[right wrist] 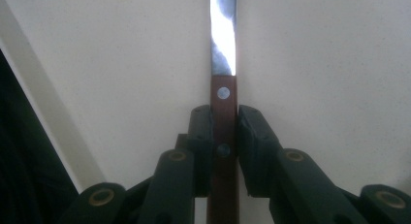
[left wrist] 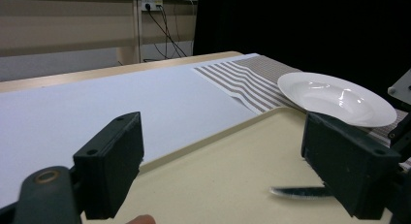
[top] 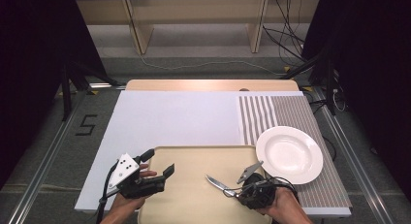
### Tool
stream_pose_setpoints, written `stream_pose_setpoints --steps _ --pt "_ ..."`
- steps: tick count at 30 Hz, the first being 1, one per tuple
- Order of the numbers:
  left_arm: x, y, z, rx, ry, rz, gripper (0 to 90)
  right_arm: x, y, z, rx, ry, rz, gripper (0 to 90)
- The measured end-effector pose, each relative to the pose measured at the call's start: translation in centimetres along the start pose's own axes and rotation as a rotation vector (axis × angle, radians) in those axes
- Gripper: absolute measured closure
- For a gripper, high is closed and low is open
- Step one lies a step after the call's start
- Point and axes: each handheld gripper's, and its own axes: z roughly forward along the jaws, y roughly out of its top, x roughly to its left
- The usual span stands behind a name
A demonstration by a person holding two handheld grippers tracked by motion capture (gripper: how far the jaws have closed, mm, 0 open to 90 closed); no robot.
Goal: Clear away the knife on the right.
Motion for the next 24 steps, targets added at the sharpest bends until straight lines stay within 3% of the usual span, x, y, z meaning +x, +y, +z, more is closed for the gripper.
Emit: stream_pose_setpoints --steps 2,5,7,10,12,15,19,24 --pt "0.0 0.0 0.0 0.0 0.0 -0.001 15.0 -0.1 0.0 0.0 -0.001 0.014 -0.003 74.6" --pt "0.0 0.0 0.0 -0.001 0.0 -0.002 15.0 -0.2 0.1 -0.3 -0.029 0.035 0.003 60.1" --pt "0.0 0.0 0.0 -0.001 0.001 -0.002 15.0 -0.2 0.2 -0.6 -0.069 0.034 -0.001 51.0" --pt "0.0 0.0 0.0 0.0 0.001 -0.002 14.9 -0.2 0.4 -1.1 -0.153 0.023 -0.02 46.8" --pt "0.0 0.0 0.0 -0.001 0.001 -0.001 15.0 -0.1 0.6 -1.4 -0.209 0.027 -0.026 53.4" --pt "0.0 0.0 0.0 0.0 0.001 0.0 15.0 0.3 0.6 -1.6 -0.268 0.013 -0.082 69.1" --pt "0.0 0.0 0.0 0.001 0.002 -0.002 14.9 0.9 0.8 -0.9 -0.25 0.0 -0.143 80.9" --pt "0.0 0.0 0.0 0.003 0.003 -0.001 15.0 1.6 1.0 0.0 -0.199 0.008 -0.197 88.2"
